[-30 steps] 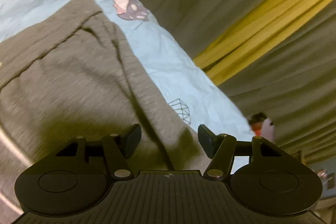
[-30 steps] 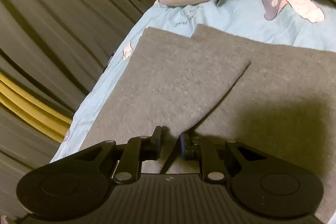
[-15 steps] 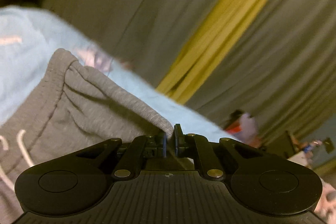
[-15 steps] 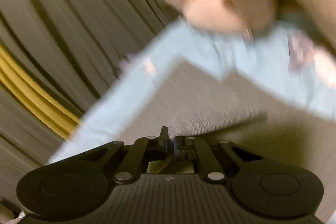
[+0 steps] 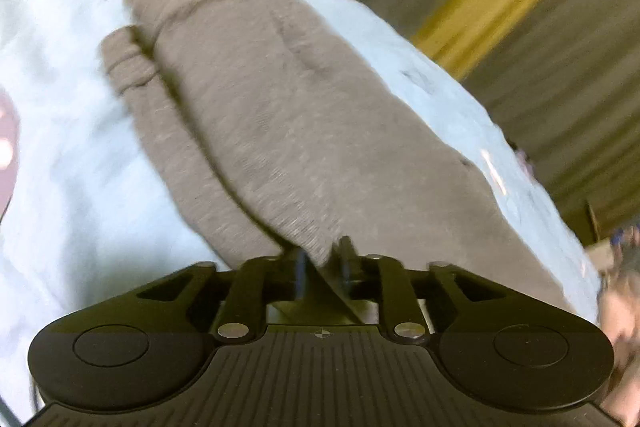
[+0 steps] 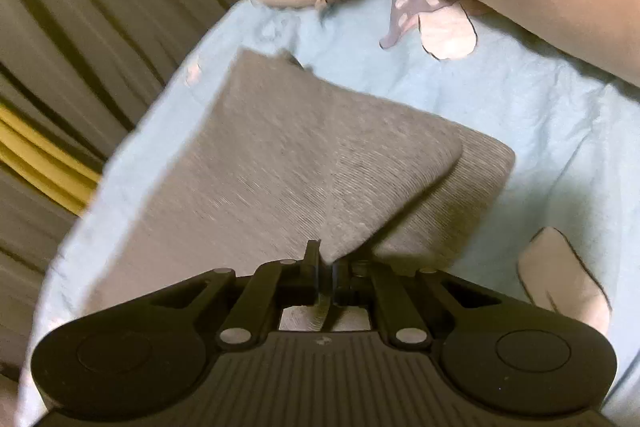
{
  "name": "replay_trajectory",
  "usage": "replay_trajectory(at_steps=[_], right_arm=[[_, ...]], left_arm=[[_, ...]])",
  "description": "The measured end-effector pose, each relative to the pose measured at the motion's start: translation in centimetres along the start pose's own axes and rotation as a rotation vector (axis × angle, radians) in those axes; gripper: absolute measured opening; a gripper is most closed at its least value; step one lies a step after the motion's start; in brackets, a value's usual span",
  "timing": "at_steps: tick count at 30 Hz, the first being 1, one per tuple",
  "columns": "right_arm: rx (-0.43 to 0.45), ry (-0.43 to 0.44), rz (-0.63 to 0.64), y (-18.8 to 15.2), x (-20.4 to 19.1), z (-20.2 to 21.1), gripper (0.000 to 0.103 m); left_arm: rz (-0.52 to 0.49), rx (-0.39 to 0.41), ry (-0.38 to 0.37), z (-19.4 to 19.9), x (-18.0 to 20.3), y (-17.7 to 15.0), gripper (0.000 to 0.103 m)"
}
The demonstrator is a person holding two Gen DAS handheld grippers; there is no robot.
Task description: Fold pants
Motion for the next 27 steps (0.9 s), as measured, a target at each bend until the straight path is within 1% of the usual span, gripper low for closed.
replay_trajectory(at_steps=[1, 2, 4, 5, 6, 7, 8, 9, 10, 11, 12, 14, 16, 17, 18, 19, 20, 21, 22, 23, 24, 25, 26, 27], right_arm=[[0.008, 0.001, 0.015, -0.2, -0.1, 0.1, 0.008], [0.013, 0.009, 0.012, -0.3, -0.1, 0.3, 0.010], [0.029, 0.025, -0.017, 0.1, 0.2, 0.2, 0.027], [0.038, 0.031, -0.036, 0.3, 0.4, 0.3, 0.029], [0.046, 0.046, -0.053, 0.4, 0.5, 0.2, 0.031], [0.051, 0.058, -0.062, 0.8, 0.4, -0.1, 0.031], [0.044, 0.059, -0.067, 0.9, 0.4, -0.4, 0.030], [0.039, 0.052, -0.064, 1.0, 0.3, -0.5, 0.021], [0.047, 0.041, -0.049, 1.3, 0.1, -0.5, 0.005], [0.056, 0.019, -0.017, 1.5, -0.2, -0.3, 0.005], [0.060, 0.004, 0.005, 1.8, -0.5, -0.4, 0.005], [0.092, 0.025, 0.031, 2.4, -1.0, 0.9, 0.005], [0.177, 0.065, 0.037, 3.0, -1.0, 3.4, 0.005], [0.201, 0.085, 0.032, 3.0, -0.8, 4.3, 0.005], [0.221, 0.087, 0.032, 2.7, -0.4, 4.9, 0.004], [0.224, 0.062, 0.033, 2.4, 0.0, 4.9, 0.005], [0.205, 0.018, 0.038, 1.8, 0.7, 4.3, 0.005], [0.157, -0.026, 0.054, 1.2, 1.3, 3.1, 0.005], [0.088, -0.070, 0.062, 0.7, 2.0, 1.6, 0.005], [0.033, -0.086, 0.036, 0.2, 2.8, 0.5, 0.005], [0.036, -0.046, -0.016, 0.4, 3.4, 0.6, 0.006], [0.051, -0.025, -0.043, 0.7, 3.7, 1.1, 0.006], [0.074, -0.028, -0.046, 1.0, 3.8, 1.6, 0.006], [0.088, -0.041, -0.023, 1.0, 3.6, 1.9, 0.007]], left_arm=[[0.016, 0.028, -0.016, 0.1, -0.1, 0.3, 0.034], [0.025, 0.055, -0.014, 0.3, -0.2, 0.8, 0.053], [0.047, 0.113, 0.026, 0.6, -0.5, 1.8, 0.066], [0.058, 0.124, 0.029, 0.6, -0.4, 2.0, 0.066], [0.072, 0.118, 0.032, 0.3, -0.4, 2.4, 0.066], [0.080, 0.112, 0.036, -0.1, -0.5, 2.5, 0.063], [0.086, 0.110, 0.040, -0.3, -0.5, 2.7, 0.055], [0.083, 0.108, 0.048, -0.2, -0.8, 2.9, 0.048], [0.072, 0.096, 0.063, -0.3, -0.7, 3.0, 0.031], [0.057, 0.089, 0.080, -0.4, -0.7, 3.0, 0.015], [0.037, 0.095, 0.092, -0.3, -0.6, 2.9, 0.015], [0.007, 0.117, 0.068, 0.6, -0.5, 2.9, 0.015], [-0.022, 0.131, 0.045, 1.2, -0.2, 2.9, 0.014], [-0.031, 0.134, 0.043, 1.5, -0.3, 2.7, 0.014], [-0.036, 0.129, 0.048, 1.6, -0.5, 2.5, 0.014], [-0.034, 0.117, 0.057, 1.5, -0.9, 2.1, 0.014], [-0.026, 0.098, 0.073, 1.4, -1.3, 1.9, 0.014], [-0.004, 0.069, 0.101, 1.0, -2.1, 1.5, 0.014], [0.019, 0.049, 0.117, 0.5, -2.7, 1.5, 0.015], [0.045, 0.039, 0.118, 0.2, -3.3, 1.2, 0.016], [0.067, 0.047, 0.104, 0.3, -3.6, 1.2, 0.017], [0.076, 0.055, 0.099, 0.5, -3.6, 1.2, 0.022], [0.075, 0.064, 0.108, 0.8, -3.5, 1.3, 0.026], [0.063, 0.080, 0.131, 1.3, -3.3, 1.4, 0.029]])
Point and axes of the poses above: each gripper's, at about its wrist camera, not at the fingertips, and z roughly against the way its jaws point, x to its right, y to its top, the point moved 5 cm from there along -z, roughly the way its jaws point, and after that the axes turned 7 degrees about -y, right-handed, at the moved point
